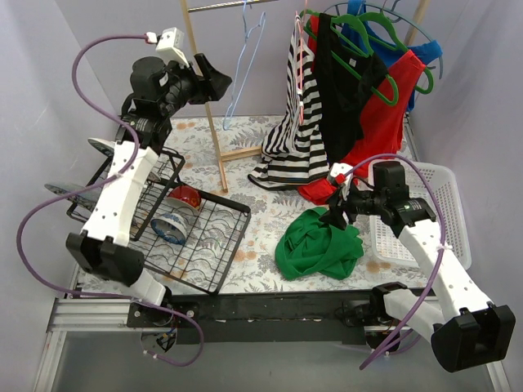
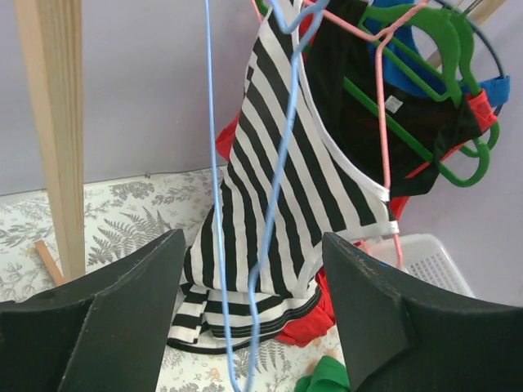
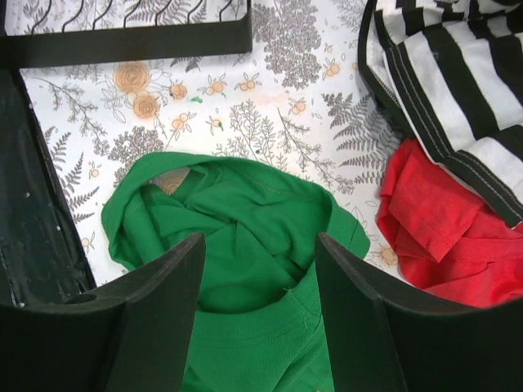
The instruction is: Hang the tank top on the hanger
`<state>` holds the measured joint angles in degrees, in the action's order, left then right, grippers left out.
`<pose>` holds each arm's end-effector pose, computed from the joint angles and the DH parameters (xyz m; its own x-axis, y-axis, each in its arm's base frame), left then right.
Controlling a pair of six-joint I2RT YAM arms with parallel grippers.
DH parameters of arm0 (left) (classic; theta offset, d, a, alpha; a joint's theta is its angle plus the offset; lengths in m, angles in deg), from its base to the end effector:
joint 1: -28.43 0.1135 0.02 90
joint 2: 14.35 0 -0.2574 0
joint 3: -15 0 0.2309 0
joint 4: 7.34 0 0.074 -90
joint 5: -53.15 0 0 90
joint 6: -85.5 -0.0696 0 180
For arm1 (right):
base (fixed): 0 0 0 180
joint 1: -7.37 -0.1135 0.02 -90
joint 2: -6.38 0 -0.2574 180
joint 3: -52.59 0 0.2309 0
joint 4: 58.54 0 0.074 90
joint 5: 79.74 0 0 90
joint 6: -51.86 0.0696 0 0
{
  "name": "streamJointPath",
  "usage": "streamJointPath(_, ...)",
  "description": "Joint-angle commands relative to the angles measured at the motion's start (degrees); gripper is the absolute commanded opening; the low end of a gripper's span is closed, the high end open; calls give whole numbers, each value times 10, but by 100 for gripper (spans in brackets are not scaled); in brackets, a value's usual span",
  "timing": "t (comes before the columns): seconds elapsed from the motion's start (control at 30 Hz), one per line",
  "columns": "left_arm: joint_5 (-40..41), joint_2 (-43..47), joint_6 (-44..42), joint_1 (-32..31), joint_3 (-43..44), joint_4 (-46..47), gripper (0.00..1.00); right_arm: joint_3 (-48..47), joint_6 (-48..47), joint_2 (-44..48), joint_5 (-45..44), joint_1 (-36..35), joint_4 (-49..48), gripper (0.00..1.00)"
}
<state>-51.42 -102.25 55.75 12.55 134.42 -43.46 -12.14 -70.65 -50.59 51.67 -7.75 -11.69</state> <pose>0.3302 -0.1121 0.4801 -0.4776 -0.7378 -0.4771 0.1841 0.4469 -0.8754 0.1873 0.0983 0.2809 -0.1418 -0.4559 -0.8787 -0.9101 0.4093 -0.0654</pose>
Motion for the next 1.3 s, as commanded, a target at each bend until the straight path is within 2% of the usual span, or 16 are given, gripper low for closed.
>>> streamJointPath(0.0, -77, -63, -8, 8, 56, 13, 66, 7, 10, 15, 35, 9, -33, 64)
streamJointPath(0.07, -116, -79, -6, 7, 78, 24, 63, 10, 11, 16, 41, 11, -34, 64)
streamJointPath(0.23, -140, -114, 9, 8, 93, 42, 60, 9, 15, 18, 50, 20, -33, 64)
streamJointPath(0.43, -158, -129, 17, -6, 79, 62, 47, 5, 16, 14, 48, 25, -26, 64)
streamJointPath(0.6, -148, -131, 1, -8, 77, 63, 28, -2, 15, 13, 38, 28, -17, 64)
streamJointPath(0.63, -144, -130, 0, -8, 76, 65, 21, -3, 15, 12, 37, 29, -15, 64)
streamJointPath(0.7, -142, -125, -4, -8, 76, 67, 14, -12, 13, 9, 36, 28, -9, 64)
streamJointPath(0.73, -141, -121, -4, -8, 76, 70, 5, -15, 13, 5, 36, 29, -7, 64)
streamJointPath(0.77, -139, -119, -5, -8, 74, 75, 1, -18, 12, 3, 36, 28, -5, 64)
streamJointPath(0.93, -152, -97, -14, -8, 73, 97, 0, -39, 10, -9, 39, 29, 6, 64)
streamJointPath(1.27, -176, -47, -45, -8, 16, 175, 0, -37, 8, -4, 36, 29, 8, 64)
